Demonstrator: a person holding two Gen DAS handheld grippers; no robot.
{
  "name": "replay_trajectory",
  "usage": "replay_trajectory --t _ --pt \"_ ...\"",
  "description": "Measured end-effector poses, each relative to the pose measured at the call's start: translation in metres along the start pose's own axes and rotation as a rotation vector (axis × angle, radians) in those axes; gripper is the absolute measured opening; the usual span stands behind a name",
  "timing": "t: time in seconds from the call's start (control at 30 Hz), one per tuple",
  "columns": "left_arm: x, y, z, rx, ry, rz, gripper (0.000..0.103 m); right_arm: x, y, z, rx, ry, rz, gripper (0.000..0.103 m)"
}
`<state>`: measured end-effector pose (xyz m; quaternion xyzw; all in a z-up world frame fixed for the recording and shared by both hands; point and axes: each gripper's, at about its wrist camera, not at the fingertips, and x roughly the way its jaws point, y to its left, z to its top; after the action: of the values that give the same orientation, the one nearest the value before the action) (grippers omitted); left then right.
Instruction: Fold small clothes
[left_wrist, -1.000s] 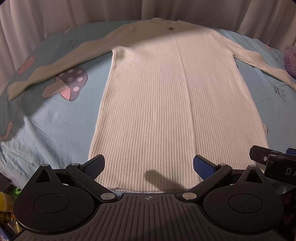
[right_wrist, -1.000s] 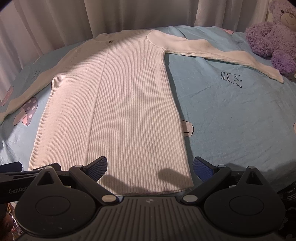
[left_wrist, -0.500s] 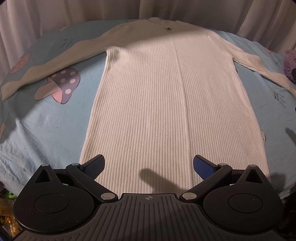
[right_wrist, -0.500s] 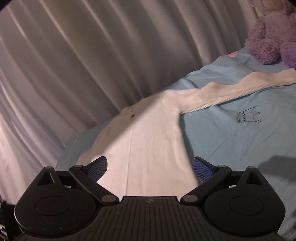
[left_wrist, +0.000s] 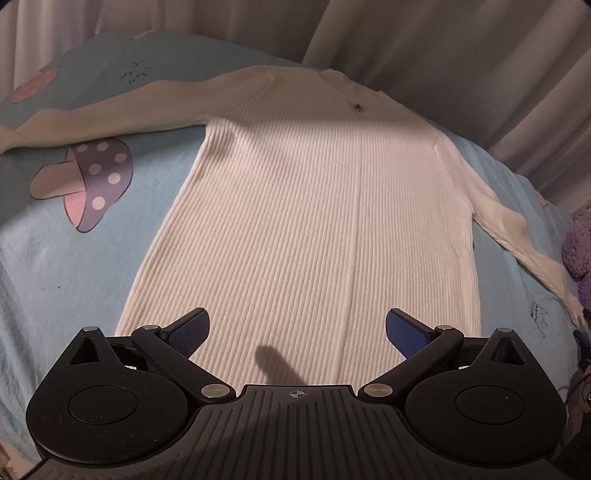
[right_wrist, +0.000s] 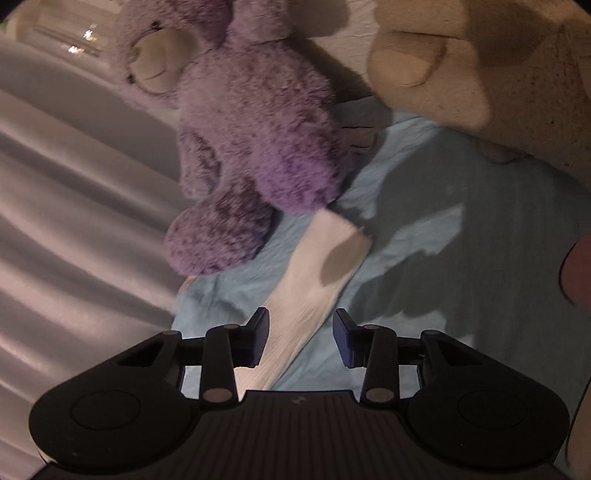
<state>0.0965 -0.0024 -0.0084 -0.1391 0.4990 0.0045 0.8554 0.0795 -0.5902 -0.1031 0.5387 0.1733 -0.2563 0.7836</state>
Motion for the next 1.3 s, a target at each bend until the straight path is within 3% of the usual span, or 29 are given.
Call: replay_trajectory --t 0.13,0.23,0.33,0.4,0.5,0.57,0.63,0.73,0.83,1.03,1.1,1.23,1.3 --pt "0.013 -0.002 0.007 -0.032 0.016 0.001 0.103 0.013 -0.012 0.01 0.037 -0.015 0.045 0.027" --pt "0.017 -0.004 0.01 -0.047 0.027 -0.006 0.103 0.027 -0.009 0.014 -0.004 0.009 0.022 0.005" --pt "0.015 -0.007 0.013 -0.036 0.009 -0.025 0.103 0.012 0.019 0.004 -0.135 -0.027 0.065 0.005" --pt "0.013 -0.008 0.02 -0.034 -0.02 -0.044 0.103 -0.006 0.059 -0.016 -0.282 -0.024 0.174 0.005" --pt "0.013 -0.009 0.034 -0.066 -0.07 -0.113 0.103 -0.026 0.12 -0.069 -0.466 0.09 0.4 0.005" --pt "0.016 -0.011 0.046 -0.085 -0.097 -0.176 0.103 -0.034 0.154 -0.12 -0.567 0.231 0.549 0.006" --pt "0.024 -0.013 0.056 -0.101 -0.115 -0.252 0.103 -0.035 0.174 -0.169 -0.647 0.386 0.62 0.009" --pt "0.047 -0.016 0.073 -0.123 -0.093 -0.355 0.103 -0.033 0.175 -0.222 -0.705 0.509 0.585 0.016" --pt "0.076 -0.019 0.082 -0.15 -0.028 -0.352 0.102 -0.026 0.157 -0.246 -0.703 0.593 0.499 0.016" --pt "0.118 -0.027 0.079 -0.156 0.099 -0.483 0.073 -0.02 0.119 -0.263 -0.636 0.667 0.372 0.016" --pt "0.129 -0.031 0.078 -0.16 0.129 -0.498 0.063 -0.014 0.111 -0.263 -0.612 0.683 0.358 0.016" --pt "0.136 -0.034 0.081 -0.175 0.117 -0.502 0.058 -0.018 0.104 -0.263 -0.586 0.674 0.37 0.016" --pt "0.138 -0.036 0.083 -0.189 0.134 -0.502 0.042 -0.018 0.102 -0.262 -0.569 0.674 0.369 0.016"
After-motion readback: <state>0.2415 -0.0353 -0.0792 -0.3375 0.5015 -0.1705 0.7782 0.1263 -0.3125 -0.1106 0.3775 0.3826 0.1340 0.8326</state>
